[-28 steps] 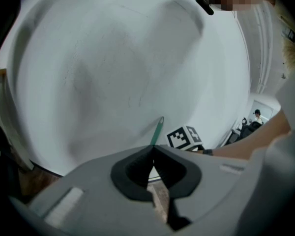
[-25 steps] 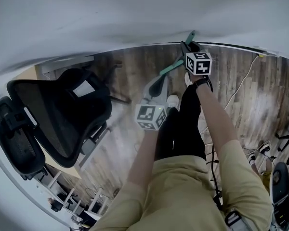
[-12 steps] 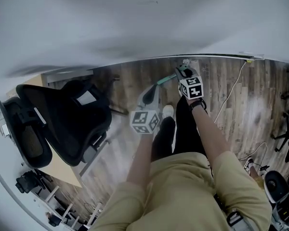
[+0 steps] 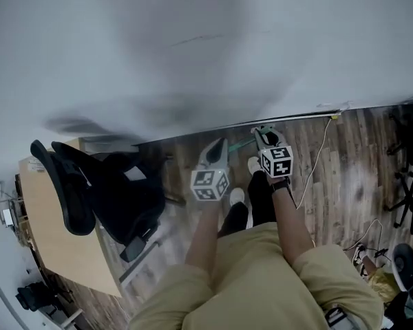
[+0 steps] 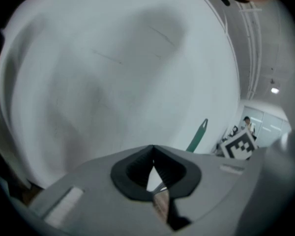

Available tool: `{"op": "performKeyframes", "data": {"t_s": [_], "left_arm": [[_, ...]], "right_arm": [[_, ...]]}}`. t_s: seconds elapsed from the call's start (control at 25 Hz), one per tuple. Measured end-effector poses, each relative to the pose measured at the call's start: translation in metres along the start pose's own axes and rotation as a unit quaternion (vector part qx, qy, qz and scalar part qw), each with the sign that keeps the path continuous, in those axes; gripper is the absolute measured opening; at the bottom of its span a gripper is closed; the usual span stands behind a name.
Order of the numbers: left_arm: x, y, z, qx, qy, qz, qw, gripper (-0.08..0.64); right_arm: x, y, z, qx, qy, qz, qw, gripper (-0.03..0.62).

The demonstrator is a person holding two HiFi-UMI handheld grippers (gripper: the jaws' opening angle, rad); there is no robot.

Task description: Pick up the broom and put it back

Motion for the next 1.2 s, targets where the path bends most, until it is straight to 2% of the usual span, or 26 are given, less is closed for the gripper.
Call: {"op": "performKeyframes", "data": {"t_s": [0.08, 0.16, 0.4, 0.64, 1.0, 1.2], "left_arm": [[0.002, 0.023, 0.017, 0.041, -0.011, -0.003, 0.9991, 0.002], [0.004, 0.048, 0.035, 0.065, -0.027, 0.007, 0.9975, 0.002], [-0.026, 0.108, 0.079, 0.096, -0.052, 0.042, 0.9931, 0.002], [-0.064, 0.168, 0.113, 0.142, -0.068, 0.106, 0.9818, 0.002], [-0.114, 0.216, 0.134, 0.163, -0.051, 0.15, 0.9738, 0.0], [-0.132, 0.222, 0.147, 0.174, -0.066, 0.17, 0.9677, 0.0]], "right_arm": [[-0.03, 0.034, -0.001, -0.01, -0.005, 0.039, 0.999, 0.091], [-0.06, 0.068, 0.001, -0.015, -0.012, 0.08, 0.997, 0.091], [-0.144, 0.127, -0.015, -0.017, -0.031, 0.16, 0.986, 0.092], [-0.208, 0.19, -0.043, -0.062, -0.056, 0.235, 0.968, 0.091], [-0.271, 0.228, -0.074, -0.088, -0.084, 0.304, 0.945, 0.091], [-0.289, 0.222, -0.08, -0.078, -0.088, 0.316, 0.941, 0.09]]}}
Point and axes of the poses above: the fingertips, and each gripper's own axes: x forward along the fingers, z to its right, y out of its top, the point moved 4 cm from there along -x, backward along the fingers, and after that the axes turned 2 degrees about -z, right-handed, at the moved point
